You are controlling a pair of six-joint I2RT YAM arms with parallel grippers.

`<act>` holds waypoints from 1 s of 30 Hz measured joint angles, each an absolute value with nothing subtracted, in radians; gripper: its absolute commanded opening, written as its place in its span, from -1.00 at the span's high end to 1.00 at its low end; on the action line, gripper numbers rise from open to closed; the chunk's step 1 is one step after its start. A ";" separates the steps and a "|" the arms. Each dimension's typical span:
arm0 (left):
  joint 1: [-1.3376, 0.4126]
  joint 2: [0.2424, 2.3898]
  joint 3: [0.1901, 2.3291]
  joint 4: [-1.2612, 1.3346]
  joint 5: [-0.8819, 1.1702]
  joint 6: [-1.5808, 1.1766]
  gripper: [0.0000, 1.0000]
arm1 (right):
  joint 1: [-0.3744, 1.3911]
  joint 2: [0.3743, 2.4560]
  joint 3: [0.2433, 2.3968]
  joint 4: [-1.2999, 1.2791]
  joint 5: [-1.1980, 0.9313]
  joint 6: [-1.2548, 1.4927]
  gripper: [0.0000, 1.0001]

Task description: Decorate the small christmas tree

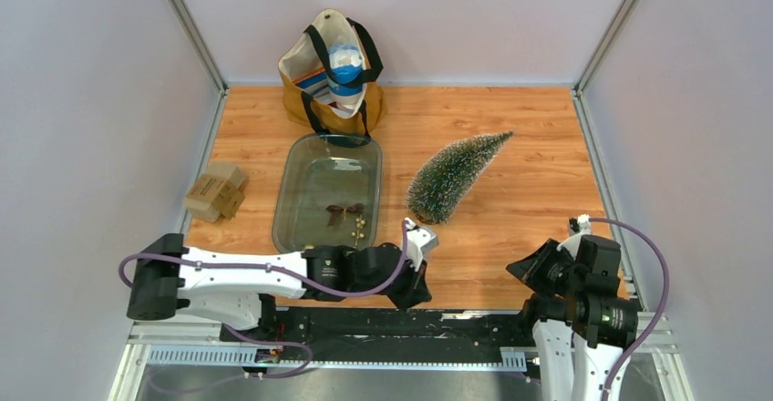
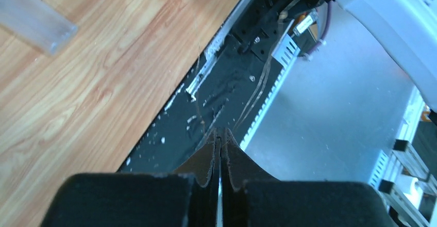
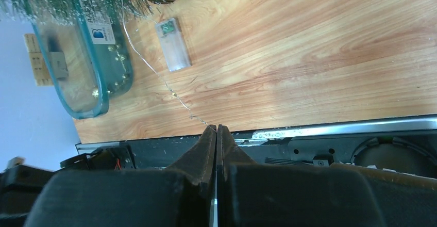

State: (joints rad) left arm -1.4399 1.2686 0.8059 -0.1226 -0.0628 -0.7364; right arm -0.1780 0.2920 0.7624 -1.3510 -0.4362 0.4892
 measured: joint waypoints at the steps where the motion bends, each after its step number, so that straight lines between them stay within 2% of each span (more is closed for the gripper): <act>1: -1.440 1.238 0.805 -0.156 -0.055 -0.743 1.00 | -0.178 0.288 0.748 -1.351 -0.436 0.489 1.00; 14: -1.440 0.920 0.780 -0.532 -0.038 -0.910 1.00 | -0.177 0.218 0.581 -1.361 -0.603 0.503 1.00; 22: -1.441 0.892 0.789 -0.673 -0.060 -0.962 1.00 | -0.175 0.182 0.521 -1.377 -0.682 0.508 0.97; 23: -1.441 0.897 0.807 -0.702 -0.071 -0.962 1.00 | -0.175 0.183 0.521 -1.377 -0.685 0.506 0.89; 25: -1.441 0.908 0.844 -0.754 -0.090 -0.960 1.00 | -0.175 0.187 0.521 -1.377 -0.685 0.499 0.44; 30: -1.441 0.919 0.936 -0.946 -0.149 -0.960 1.00 | -0.176 0.208 0.532 -1.377 -0.664 0.503 -0.02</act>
